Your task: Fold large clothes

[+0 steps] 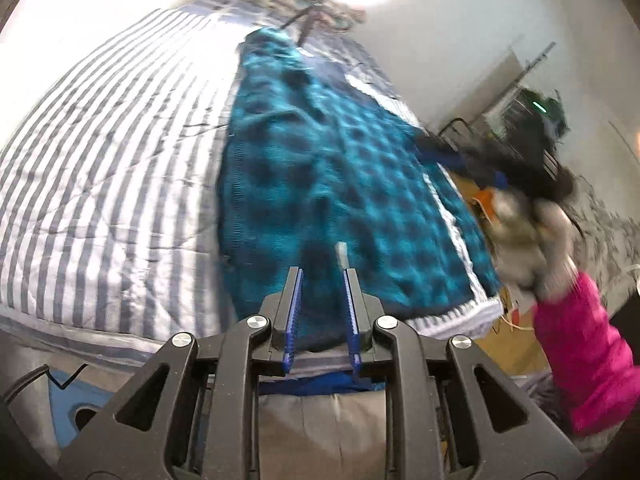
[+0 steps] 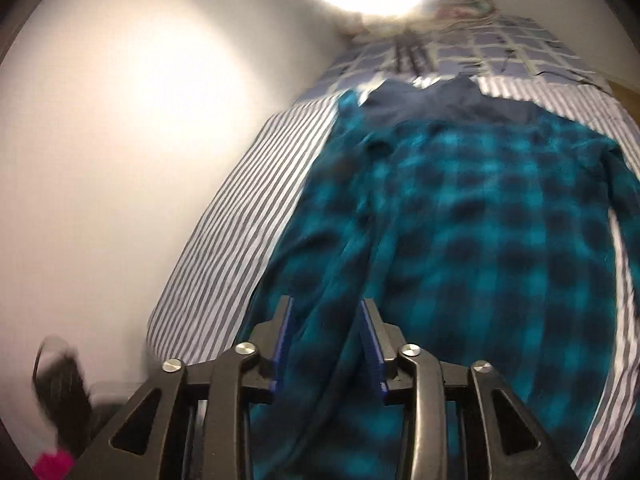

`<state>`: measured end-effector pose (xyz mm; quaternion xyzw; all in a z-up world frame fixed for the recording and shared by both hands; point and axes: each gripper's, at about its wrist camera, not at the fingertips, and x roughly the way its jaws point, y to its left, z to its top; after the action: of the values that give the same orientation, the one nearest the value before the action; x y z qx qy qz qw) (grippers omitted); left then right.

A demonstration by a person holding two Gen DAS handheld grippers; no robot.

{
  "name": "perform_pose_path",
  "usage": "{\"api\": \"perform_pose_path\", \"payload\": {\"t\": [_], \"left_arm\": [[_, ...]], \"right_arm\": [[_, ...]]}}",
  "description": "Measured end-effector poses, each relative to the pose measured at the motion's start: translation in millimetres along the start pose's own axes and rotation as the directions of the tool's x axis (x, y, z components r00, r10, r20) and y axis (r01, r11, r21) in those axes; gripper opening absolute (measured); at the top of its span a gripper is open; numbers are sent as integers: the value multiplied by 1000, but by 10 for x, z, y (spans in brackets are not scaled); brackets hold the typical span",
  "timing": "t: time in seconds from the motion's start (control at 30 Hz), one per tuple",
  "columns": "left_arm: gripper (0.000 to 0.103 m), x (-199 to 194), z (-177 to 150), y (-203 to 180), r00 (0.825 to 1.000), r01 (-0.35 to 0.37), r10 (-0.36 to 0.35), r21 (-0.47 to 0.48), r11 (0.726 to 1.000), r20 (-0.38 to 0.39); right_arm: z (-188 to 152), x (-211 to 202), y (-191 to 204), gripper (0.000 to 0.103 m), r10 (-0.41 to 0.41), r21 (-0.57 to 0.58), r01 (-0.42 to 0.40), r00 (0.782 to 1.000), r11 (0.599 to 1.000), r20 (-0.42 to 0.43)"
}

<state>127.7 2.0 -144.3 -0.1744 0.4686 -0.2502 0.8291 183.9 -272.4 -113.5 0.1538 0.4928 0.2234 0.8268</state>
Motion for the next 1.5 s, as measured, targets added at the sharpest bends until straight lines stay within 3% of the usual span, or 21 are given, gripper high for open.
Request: {"api": "perform_pose_path", "payload": {"t": [0.1, 0.23, 0.4, 0.43, 0.5, 0.57, 0.67, 0.73, 0.8, 0.87, 0.93, 0.97, 1.0, 1.07, 1.17, 1.2, 1.23, 1.3, 1.43, 1.5], "left_arm": [[18, 79, 12, 101, 1000, -23, 23, -40, 999, -14], [18, 153, -7, 191, 998, -57, 55, -61, 996, -27], [18, 158, -7, 301, 996, -83, 81, -88, 993, -24], [18, 164, -7, 334, 996, -85, 83, -101, 991, -25], [18, 163, -5, 383, 997, -80, 77, -123, 989, -29], [18, 129, -8, 384, 997, -76, 74, -125, 989, -22], [18, 68, -25, 331, 998, -61, 61, -113, 992, -9], [18, 64, -54, 259, 1000, -23, 22, -113, 993, -9], [22, 117, -78, 165, 1000, 11, -12, -116, 993, -13], [39, 224, -103, 29, 998, 48, -52, -115, 992, -30], [45, 330, -126, -110, 996, 65, -70, -100, 993, -47], [45, 390, -131, -189, 996, 65, -70, -85, 994, -59], [46, 433, -133, -249, 996, 62, -67, -70, 996, -66], [48, 534, -131, -378, 997, 13, -15, -25, 1000, -69], [47, 722, -138, -443, 994, -46, 45, -4, 999, -95], [45, 794, -152, -448, 993, -55, 55, 4, 998, -109], [25, 847, -167, -442, 991, -60, 61, 10, 998, -118], [3, 926, -194, -417, 988, -65, 65, 6, 998, -143], [1, 816, -231, -401, 994, -25, 22, -28, 999, -103], [1, 709, -246, -444, 997, 3, -6, -34, 999, -82]], "right_arm": [[-334, 131, 194, 50, 14, -26, -17, 996, 1000, -90], [-669, 447, 361, 52, -35, -37, 27, 974, 999, -224], [-883, 637, 524, 51, -126, -146, 89, 957, 985, -263], [-904, 659, 552, 47, -137, -166, 95, 954, 982, -268], [-957, 696, 603, 14, -167, -208, 110, 946, 972, -279], [-977, 660, 595, 2, -184, -211, 128, 944, 969, -273], [-943, 451, 438, 1, -124, -117, 97, 960, 988, -249], [-963, 350, 325, 1, -128, -100, 106, 961, 989, -243], [-998, 280, 272, 3, -101, -94, 81, 965, 992, -241], [-1022, 233, 205, 3, -87, -66, 73, 967, 995, -238], [-1025, 209, 170, 4, -74, -56, 63, 969, 996, -234], [-984, 200, 188, 8, -73, -56, 62, 971, 996, -227], [-968, 182, 193, 18, -80, -61, 69, 973, 996, -217], [-906, 162, 189, 45, -95, -65, 84, 978, 994, -186], [-782, 103, 124, 47, -85, -61, 77, 985, 995, -153], [-725, 97, 110, 47, -85, -60, 77, 986, 995, -143], [-641, 91, 84, 47, -88, -58, 81, 987, 995, -134], [-491, 94, 38, 48, -90, -50, 85, 989, 995, -118], [-126, 268, -82, 51, -73, 0, 73, 992, 997, -99], [20, 385, -100, 51, -102, 0, 102, 990, 995, -93]]}}
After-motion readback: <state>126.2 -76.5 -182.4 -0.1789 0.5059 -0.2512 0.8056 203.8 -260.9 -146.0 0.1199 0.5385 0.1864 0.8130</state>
